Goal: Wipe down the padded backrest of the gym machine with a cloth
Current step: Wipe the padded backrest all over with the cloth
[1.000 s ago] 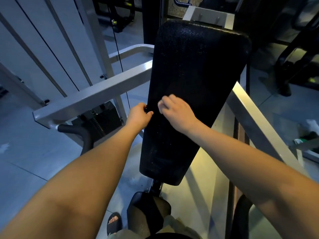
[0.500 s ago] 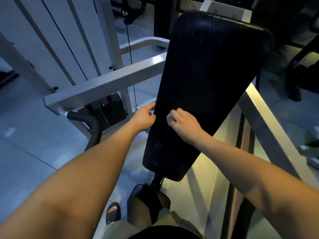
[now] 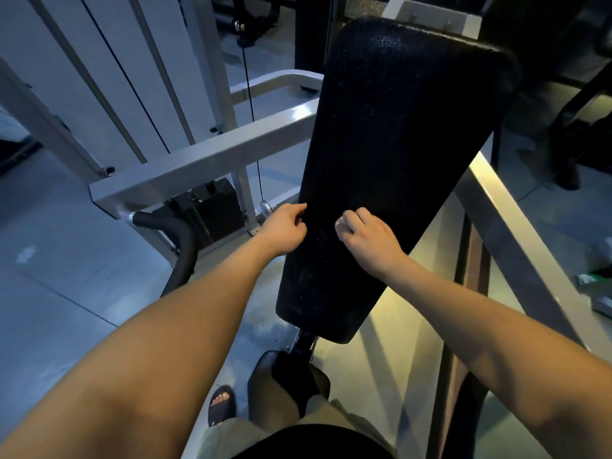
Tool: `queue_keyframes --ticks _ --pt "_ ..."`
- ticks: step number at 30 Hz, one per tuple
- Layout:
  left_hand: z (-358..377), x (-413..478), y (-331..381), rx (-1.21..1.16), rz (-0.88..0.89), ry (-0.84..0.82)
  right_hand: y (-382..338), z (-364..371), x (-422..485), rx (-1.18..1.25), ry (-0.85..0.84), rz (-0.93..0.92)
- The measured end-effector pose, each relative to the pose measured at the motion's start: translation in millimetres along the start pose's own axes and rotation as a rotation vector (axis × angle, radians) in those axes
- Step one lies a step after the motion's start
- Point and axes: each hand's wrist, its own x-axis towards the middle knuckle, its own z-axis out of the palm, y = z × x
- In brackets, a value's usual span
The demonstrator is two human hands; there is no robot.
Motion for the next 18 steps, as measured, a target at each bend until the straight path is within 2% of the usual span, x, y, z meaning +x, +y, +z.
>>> queue_keyframes --ticks 1,3,6,8,12,16,18 --pt "0 1 0 0.026 0.006 -0.020 -1 0 -3 0.012 -0.053 -0.012" --pt "2 0 -2 0.059 -0.008 -0.059 5 -12 5 0.007 -0.042 -0.051" --pt "6 -2 -5 0.088 -0.014 -0.090 30 -43 26 0.011 0.162 0.094" --pt "8 -4 -5 0.091 -0.031 -0.110 43 -50 28 0.019 0.229 0.202" --pt "10 -2 -4 0.110 -0.032 -0.116 16 -13 -11 0.044 0.179 0.103" --pt "9 -3 -8 0.135 -0.014 -0.124 3 2 -13 0.051 -0.010 0.001" --pt "8 -5 -9 0.178 0.010 -0.137 7 -13 13 0.058 0.042 0.002"
